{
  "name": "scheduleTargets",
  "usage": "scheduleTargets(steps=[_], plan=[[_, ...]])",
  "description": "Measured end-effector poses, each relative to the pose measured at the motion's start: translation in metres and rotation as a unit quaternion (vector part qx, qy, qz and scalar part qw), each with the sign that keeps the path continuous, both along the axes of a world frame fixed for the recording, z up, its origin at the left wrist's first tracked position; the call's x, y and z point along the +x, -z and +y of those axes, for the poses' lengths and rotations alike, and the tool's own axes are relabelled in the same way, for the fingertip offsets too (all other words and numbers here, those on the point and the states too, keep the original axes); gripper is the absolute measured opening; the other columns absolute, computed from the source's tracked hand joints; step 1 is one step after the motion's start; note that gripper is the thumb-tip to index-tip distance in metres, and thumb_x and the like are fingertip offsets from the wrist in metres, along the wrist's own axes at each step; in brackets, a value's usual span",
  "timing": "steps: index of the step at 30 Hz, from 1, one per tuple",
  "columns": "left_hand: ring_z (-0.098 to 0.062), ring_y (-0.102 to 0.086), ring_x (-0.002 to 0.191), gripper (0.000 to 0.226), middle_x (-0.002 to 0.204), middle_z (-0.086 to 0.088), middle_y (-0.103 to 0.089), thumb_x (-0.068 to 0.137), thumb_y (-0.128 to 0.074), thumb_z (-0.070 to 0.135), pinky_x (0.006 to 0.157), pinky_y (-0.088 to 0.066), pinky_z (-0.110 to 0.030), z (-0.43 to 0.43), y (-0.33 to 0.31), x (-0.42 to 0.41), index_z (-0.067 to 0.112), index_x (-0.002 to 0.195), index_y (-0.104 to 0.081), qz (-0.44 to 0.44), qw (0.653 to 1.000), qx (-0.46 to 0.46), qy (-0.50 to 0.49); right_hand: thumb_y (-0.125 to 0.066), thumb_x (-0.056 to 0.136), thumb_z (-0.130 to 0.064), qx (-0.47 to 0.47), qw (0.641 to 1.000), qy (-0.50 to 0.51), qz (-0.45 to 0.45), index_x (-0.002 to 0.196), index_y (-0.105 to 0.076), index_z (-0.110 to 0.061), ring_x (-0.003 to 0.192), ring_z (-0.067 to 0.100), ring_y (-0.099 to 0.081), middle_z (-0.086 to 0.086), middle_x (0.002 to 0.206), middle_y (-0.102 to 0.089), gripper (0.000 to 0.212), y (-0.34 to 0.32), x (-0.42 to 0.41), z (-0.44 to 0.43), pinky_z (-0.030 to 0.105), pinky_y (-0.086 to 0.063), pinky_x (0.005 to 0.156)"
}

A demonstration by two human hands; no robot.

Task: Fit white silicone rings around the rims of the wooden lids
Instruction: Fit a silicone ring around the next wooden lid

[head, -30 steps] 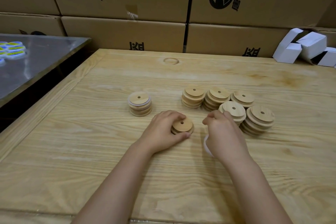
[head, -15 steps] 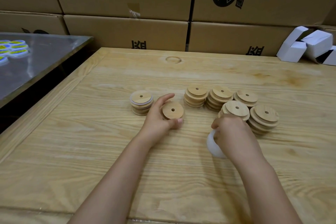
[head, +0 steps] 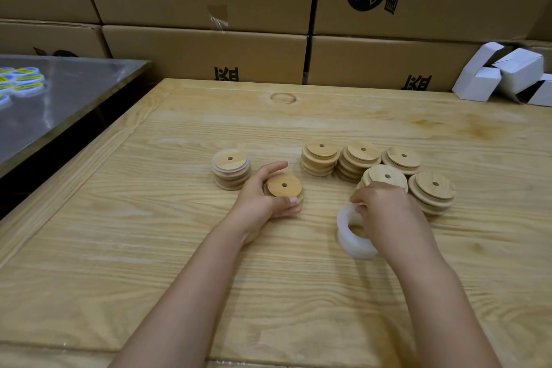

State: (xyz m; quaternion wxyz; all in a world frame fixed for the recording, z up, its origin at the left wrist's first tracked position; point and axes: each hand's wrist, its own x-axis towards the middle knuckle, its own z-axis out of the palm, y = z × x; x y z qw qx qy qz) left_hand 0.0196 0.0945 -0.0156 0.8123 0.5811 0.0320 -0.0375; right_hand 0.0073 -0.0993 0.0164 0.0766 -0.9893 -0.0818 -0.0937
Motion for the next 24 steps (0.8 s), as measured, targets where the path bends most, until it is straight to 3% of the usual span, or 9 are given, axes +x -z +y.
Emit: scheduleTargets(steps=[4,8,10,14,16,19,21,24], plan=[[-0.020,-0.061,0.090,0.052,0.118,-0.005,-0.047,0.079,-0.058,-0.018,0.062,-0.059,-0.037,0.000,0.000,0.001,0.020,0.115,-0.057,0.010,1.000,-0.001,0.007,-0.058,0.080,-0.001,0.048,0.998,0.003,-0.031,0.093,-0.063,-0.016,0.083,0.023,-0.056,-0.001,0.088,-0.060,0.021,0.000,0.000,0.000,0.032,-0.045,0.061],[-0.022,-0.060,0.093,0.034,0.123,-0.008,-0.055,0.095,-0.039,-0.005,0.051,-0.058,-0.044,0.002,-0.002,0.004,0.018,0.111,-0.058,0.039,0.999,-0.032,-0.006,-0.056,0.085,-0.003,0.100,0.989,-0.031,-0.102,0.092,-0.063,-0.014,0.087,0.024,-0.054,0.000,0.085,-0.062,0.015,0.000,-0.004,0.007,0.036,-0.045,0.062],[-0.020,-0.061,0.093,0.037,0.124,-0.008,-0.059,0.095,-0.037,-0.005,0.053,-0.058,-0.043,0.000,-0.002,0.004,0.018,0.119,-0.054,0.024,0.999,-0.028,-0.012,-0.056,0.088,-0.006,0.150,0.977,-0.060,-0.137,0.093,-0.065,-0.012,0.087,0.023,-0.055,0.000,0.087,-0.065,0.012,0.000,-0.004,0.010,0.035,-0.044,0.067],[-0.014,-0.059,0.095,0.061,0.123,-0.003,-0.061,0.093,-0.046,-0.005,0.077,-0.048,-0.034,-0.002,0.003,0.003,0.024,0.143,-0.029,-0.046,0.998,0.022,-0.044,-0.064,0.085,-0.008,0.317,0.933,-0.098,-0.143,0.090,-0.069,-0.016,0.076,0.006,-0.053,-0.016,0.077,-0.062,0.010,-0.002,-0.007,0.019,0.017,-0.039,0.069],[-0.012,-0.059,0.095,0.065,0.126,-0.005,-0.058,0.092,-0.050,-0.002,0.072,-0.050,-0.022,-0.002,0.004,0.003,0.021,0.146,-0.024,-0.050,0.998,0.012,-0.039,-0.067,0.083,-0.011,0.392,0.907,-0.100,-0.117,0.085,-0.069,-0.022,0.072,0.004,-0.054,-0.021,0.072,-0.062,0.011,-0.001,-0.008,0.024,0.013,-0.040,0.065],[-0.010,-0.066,0.085,0.043,0.109,-0.005,-0.068,0.091,-0.053,0.002,0.067,-0.055,-0.024,-0.004,0.002,0.001,0.009,0.132,-0.046,-0.048,0.999,0.010,-0.014,-0.068,0.083,-0.016,0.454,0.882,-0.101,-0.071,0.080,-0.066,-0.029,0.071,0.002,-0.056,-0.020,0.076,-0.064,0.014,0.005,-0.008,0.030,0.013,-0.040,0.063],[-0.010,-0.068,0.081,0.029,0.094,0.001,-0.072,0.090,-0.054,0.004,0.062,-0.057,-0.029,-0.004,0.003,0.000,0.010,0.119,-0.056,-0.061,0.998,-0.007,0.007,-0.068,0.083,-0.015,0.465,0.878,-0.098,-0.062,0.079,-0.065,-0.032,0.075,0.002,-0.056,-0.020,0.078,-0.064,0.017,0.006,-0.007,0.032,0.016,-0.040,0.066],[-0.017,-0.068,0.088,0.023,0.096,0.000,-0.072,0.088,-0.058,0.005,0.062,-0.058,-0.037,-0.002,0.004,-0.002,0.015,0.109,-0.059,-0.070,0.996,-0.024,0.040,-0.067,0.082,-0.010,0.493,0.862,-0.091,-0.069,0.077,-0.063,-0.030,0.089,0.000,-0.059,-0.019,0.088,-0.065,0.022,0.007,-0.005,0.035,0.018,-0.044,0.071]])
